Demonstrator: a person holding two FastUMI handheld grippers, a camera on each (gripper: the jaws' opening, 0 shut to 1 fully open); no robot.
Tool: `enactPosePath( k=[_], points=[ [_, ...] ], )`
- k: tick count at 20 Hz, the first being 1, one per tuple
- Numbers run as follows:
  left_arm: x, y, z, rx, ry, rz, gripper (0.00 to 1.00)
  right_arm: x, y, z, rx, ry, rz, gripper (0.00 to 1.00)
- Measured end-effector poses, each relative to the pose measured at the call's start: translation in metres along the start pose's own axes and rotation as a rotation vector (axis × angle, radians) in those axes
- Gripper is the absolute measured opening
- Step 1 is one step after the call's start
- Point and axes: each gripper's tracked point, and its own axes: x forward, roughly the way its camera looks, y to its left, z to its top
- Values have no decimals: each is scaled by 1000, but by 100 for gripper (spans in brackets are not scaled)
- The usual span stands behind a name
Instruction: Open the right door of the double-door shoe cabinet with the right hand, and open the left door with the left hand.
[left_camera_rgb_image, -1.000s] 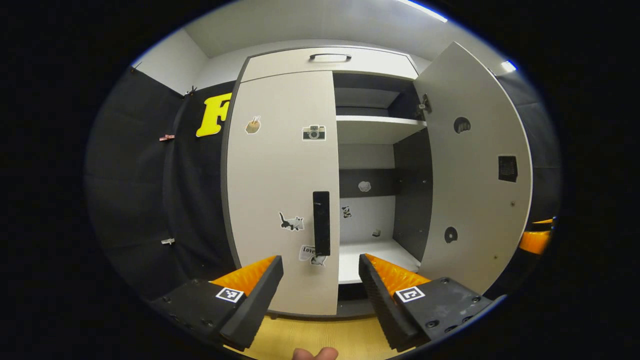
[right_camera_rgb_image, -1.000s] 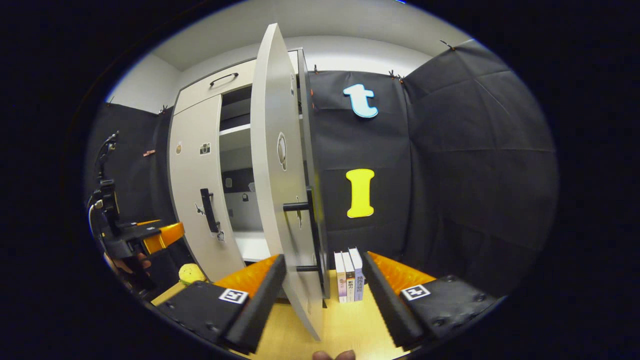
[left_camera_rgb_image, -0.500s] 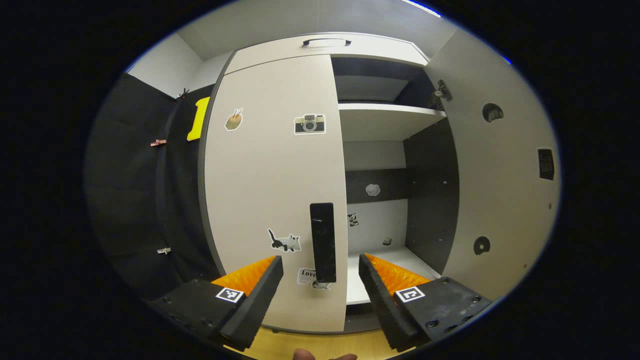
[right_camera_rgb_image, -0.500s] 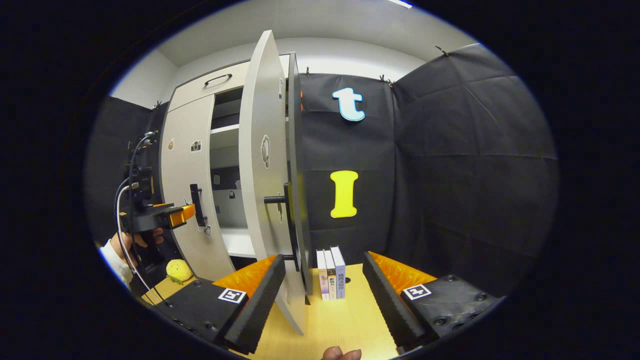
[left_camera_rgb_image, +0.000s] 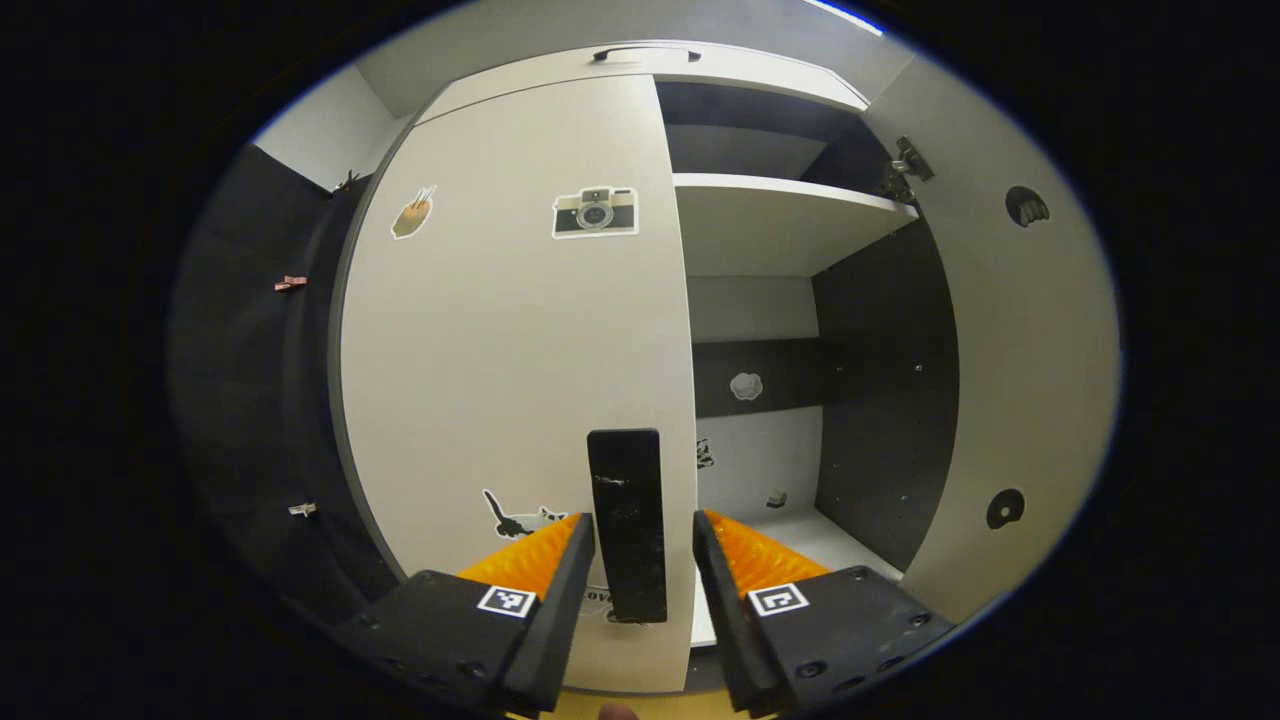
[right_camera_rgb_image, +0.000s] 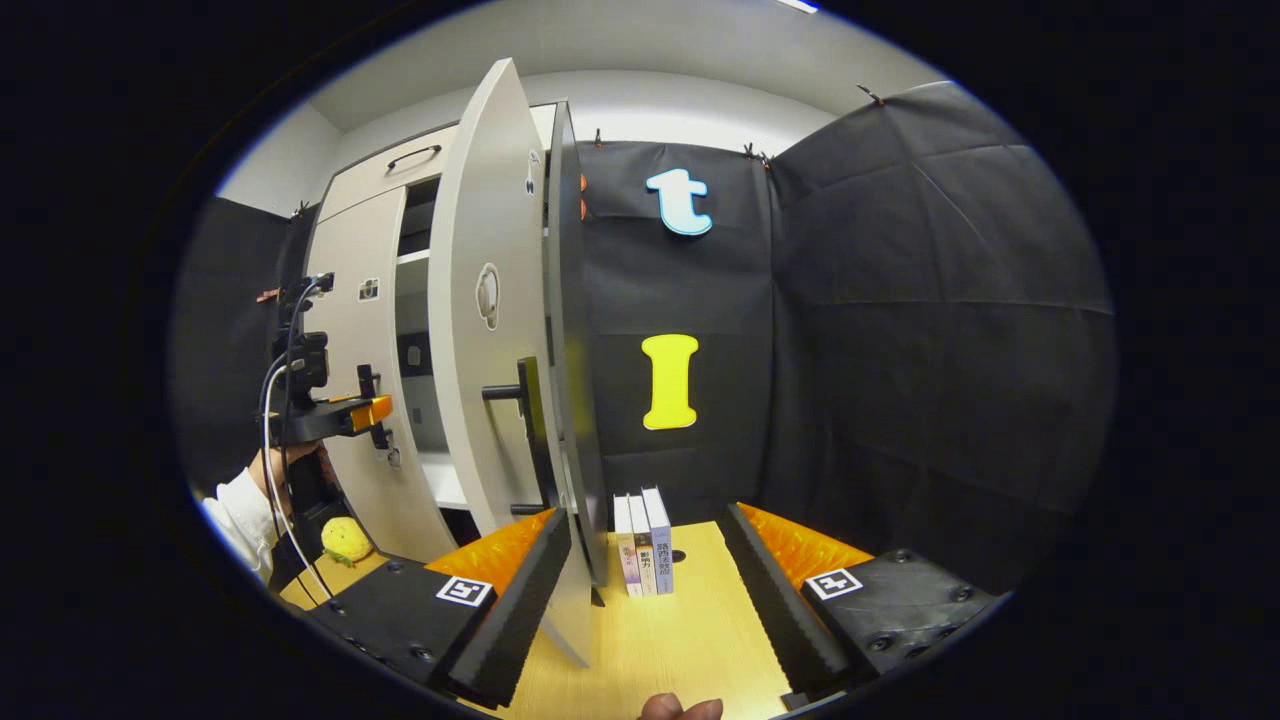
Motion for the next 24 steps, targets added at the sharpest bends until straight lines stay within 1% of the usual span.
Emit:
enactPosePath(
  k=[2, 3, 4, 6, 8, 9, 10, 11, 12, 14, 15, 17, 21, 24],
  points=[
    [5, 3, -3, -2, 5, 9, 49, 2, -3, 0, 3, 1, -5, 98],
    [7, 3, -3, -12, 3, 8, 40, 2, -5, -1, 4, 6, -8, 98],
    [7, 3, -3, -25, -1, 7, 38, 3, -6, -2, 4, 11, -10, 98],
    [9, 4, -5, -60, 3, 22, 36, 2, -7, -1, 0, 13, -13, 98],
    [12, 4, -11, -84, 39, 61, 35, 1, -8, 2, -6, 5, -16, 98],
    [13, 4, -8, -71, 29, 77, 34, -1, -9, 3, -9, 0, -18, 98],
    [12, 4, -12, -50, 43, 75, 35, -4, -9, 6, -11, -6, -21, 98],
    [13, 4, -9, -37, 27, 66, 35, -6, -11, 7, -12, -10, -25, 98],
    [13, 3, -12, -44, 34, 49, 35, -8, -12, 7, -9, -9, -27, 98],
    [12, 3, -12, -78, 33, 23, 30, -14, -12, 7, -2, -7, -31, 98],
    [11, 4, -10, -87, 29, 29, 26, -18, -13, 8, -2, -9, -35, 98],
    [10, 6, -10, -62, 28, 39, 21, -21, -12, 10, -1, -14, -38, 98],
    [-1, 8, -13, -87, 45, -2, 20, -28, -6, 11, -13, -21, -40, 98],
    [-8, 16, -13, -72, 39, -26, 19, -34, 6, 13, -11, -30, -34, 98]
  ],
)
